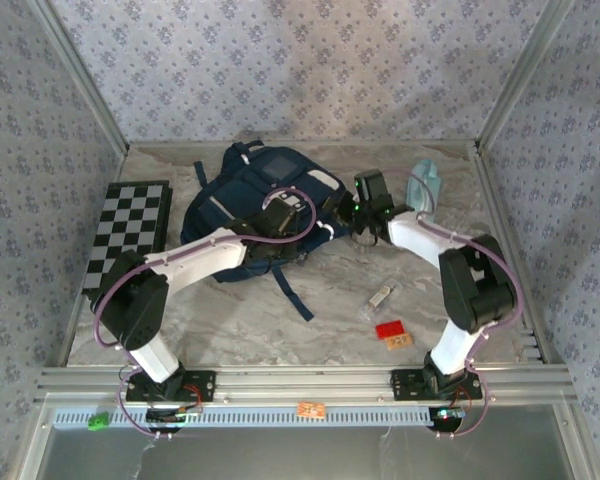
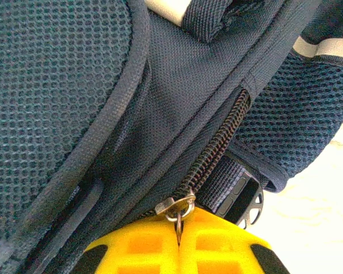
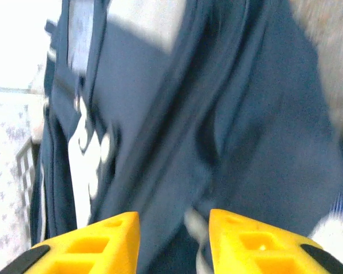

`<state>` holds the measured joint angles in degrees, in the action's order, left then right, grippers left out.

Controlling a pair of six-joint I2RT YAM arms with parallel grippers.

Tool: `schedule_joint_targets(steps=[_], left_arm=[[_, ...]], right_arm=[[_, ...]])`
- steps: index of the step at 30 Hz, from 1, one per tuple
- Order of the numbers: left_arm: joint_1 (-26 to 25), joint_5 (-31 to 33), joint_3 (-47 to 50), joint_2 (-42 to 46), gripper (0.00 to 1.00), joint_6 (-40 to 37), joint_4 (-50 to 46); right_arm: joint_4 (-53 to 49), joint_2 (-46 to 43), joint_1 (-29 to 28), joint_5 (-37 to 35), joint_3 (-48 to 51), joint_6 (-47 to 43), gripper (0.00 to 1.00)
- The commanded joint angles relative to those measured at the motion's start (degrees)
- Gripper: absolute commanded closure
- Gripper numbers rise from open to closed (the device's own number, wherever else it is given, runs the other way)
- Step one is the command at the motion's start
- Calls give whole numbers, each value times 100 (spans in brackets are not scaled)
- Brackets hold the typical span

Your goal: Pack books, pencil case, and school supplies into a backpack

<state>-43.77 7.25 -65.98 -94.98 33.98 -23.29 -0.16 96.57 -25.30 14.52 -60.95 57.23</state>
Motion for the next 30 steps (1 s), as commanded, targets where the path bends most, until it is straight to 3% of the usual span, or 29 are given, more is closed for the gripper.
schedule_joint_targets(steps=[1,5,12,18,24,30], left_arm=[[31,56,-54,261,100,-13,32],[27,50,-40,272,100,-39,2],[33,-197,-38,252,100,-147,84],[33,-219,-64,221,100,-289,-71],[96,169,-70,287,100,-391,-520],[642,242,452,706,100,-396,-841]], right_arm=[[440,-170,-363,192,330,844,55],[1237,155,-666,299,373,1475,52],[1417,631,-959,-199,113,1613,53],[1441,796,-896,-523,83,1437,69],[1145,543,-640,-377,74,984,98],[399,118,-192,-23,8,228,100]])
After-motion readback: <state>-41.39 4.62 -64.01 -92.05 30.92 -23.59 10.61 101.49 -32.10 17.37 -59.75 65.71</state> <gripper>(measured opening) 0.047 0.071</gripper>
